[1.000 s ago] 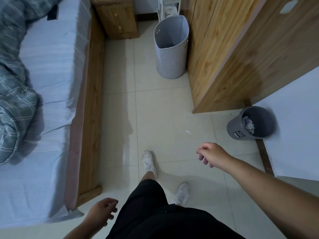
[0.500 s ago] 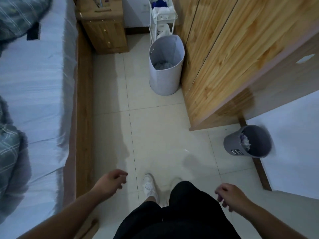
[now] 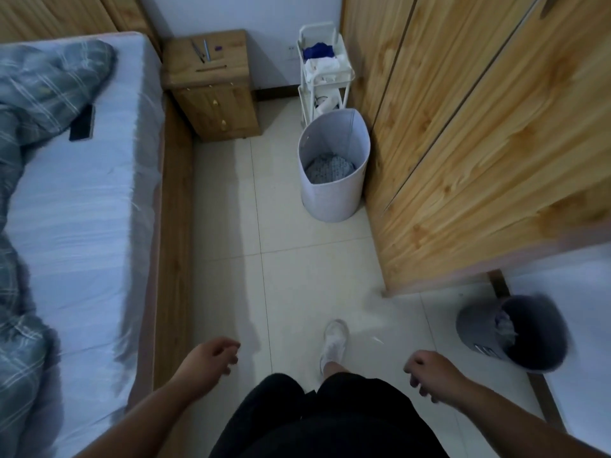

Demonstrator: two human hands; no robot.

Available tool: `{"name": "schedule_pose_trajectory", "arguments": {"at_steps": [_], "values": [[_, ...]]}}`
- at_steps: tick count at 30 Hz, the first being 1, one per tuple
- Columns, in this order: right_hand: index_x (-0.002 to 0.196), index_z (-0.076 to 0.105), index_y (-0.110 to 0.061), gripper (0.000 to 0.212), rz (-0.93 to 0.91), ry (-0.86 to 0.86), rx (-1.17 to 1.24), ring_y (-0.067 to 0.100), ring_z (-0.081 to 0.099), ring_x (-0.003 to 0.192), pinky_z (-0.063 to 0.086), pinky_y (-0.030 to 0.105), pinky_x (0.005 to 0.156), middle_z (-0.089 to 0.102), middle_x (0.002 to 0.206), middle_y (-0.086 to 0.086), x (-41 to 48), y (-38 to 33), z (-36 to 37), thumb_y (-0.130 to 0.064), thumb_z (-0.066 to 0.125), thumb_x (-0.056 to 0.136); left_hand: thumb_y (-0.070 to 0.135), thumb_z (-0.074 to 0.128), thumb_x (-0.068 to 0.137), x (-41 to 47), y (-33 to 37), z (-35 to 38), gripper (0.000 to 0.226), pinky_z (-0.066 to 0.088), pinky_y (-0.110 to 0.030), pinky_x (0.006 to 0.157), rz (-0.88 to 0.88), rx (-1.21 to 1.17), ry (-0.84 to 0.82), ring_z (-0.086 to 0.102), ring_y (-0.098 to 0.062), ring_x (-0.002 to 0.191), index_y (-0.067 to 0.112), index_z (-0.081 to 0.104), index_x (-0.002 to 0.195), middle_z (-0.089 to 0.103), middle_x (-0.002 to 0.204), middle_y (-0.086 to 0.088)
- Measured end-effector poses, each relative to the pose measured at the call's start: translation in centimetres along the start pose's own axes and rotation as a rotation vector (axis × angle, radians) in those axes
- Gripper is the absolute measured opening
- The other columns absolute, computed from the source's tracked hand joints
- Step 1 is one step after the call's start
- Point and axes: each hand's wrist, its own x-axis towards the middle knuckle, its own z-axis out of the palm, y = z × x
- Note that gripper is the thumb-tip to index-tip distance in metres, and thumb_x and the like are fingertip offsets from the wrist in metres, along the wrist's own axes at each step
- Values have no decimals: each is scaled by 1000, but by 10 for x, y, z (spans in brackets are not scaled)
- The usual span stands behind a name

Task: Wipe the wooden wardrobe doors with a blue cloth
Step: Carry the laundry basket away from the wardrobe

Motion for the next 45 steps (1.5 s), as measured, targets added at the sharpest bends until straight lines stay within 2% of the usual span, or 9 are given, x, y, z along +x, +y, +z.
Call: {"name": "schedule_pose_trajectory", "arguments": {"at_steps": [4,9,15,18,21,28,34,39,45], "values": [[84,62,-6,20,-109,4,-94,23,53,58,38,28,50,67,77,10,31,-92,-38,-20,51,94,25,55,105,6,-2,-15,16,55,-27,62,-94,-53,28,73,-19,80,28,70,109,77,92,-1],[79,64,-9,17,-203,100,5,18,52,48,34,23,43,66,66,4,69,-205,-70,-16,54,91,23,61,102,36,-4,-55,12,50,-23,54,-154,-83,23,72,-17,72,28,73,103,78,88,-2],[82,65,-6,19,-156,192,86,19,49,45,32,20,42,66,67,7,109,-286,-87,-18,54,91,24,66,99,126,9,-139,11,52,-24,51,-143,-51,-17,73,-13,64,30,76,97,80,77,3],[76,65,-9,21,-96,193,130,19,54,49,38,25,47,67,65,5,113,-303,-85,-19,56,93,27,65,100,179,30,-193,15,52,-22,52,-71,40,-33,74,-10,63,36,73,92,79,76,6],[85,69,-11,18,-35,153,176,18,55,52,37,24,43,68,70,6,107,-306,-76,-19,56,94,19,64,101,229,66,-251,17,55,-29,62,-3,59,-2,71,-17,63,32,71,92,78,78,3],[92,69,-6,20,126,51,259,19,55,52,35,25,45,71,78,11,109,-288,-76,-17,53,97,24,63,102,318,184,-344,14,50,-24,53,121,64,90,72,-17,66,31,73,96,78,79,6],[94,70,-5,23,203,-2,408,18,57,51,39,26,48,72,78,9,141,-279,-95,-20,53,101,28,59,103,349,256,-347,15,51,-24,51,152,162,-8,74,-14,71,36,72,99,79,81,9],[95,70,-4,18,241,-11,535,21,57,51,40,26,48,71,77,12,178,-310,-141,-16,57,97,24,63,102,359,269,-333,14,45,-17,44,68,311,-97,70,-7,55,33,74,98,78,72,9],[94,71,-7,15,147,147,612,23,57,56,41,26,48,70,76,12,224,-390,-229,-15,58,95,23,60,104,381,314,-314,16,45,-21,47,-1,350,-178,67,-9,58,26,73,95,76,76,3]]}}
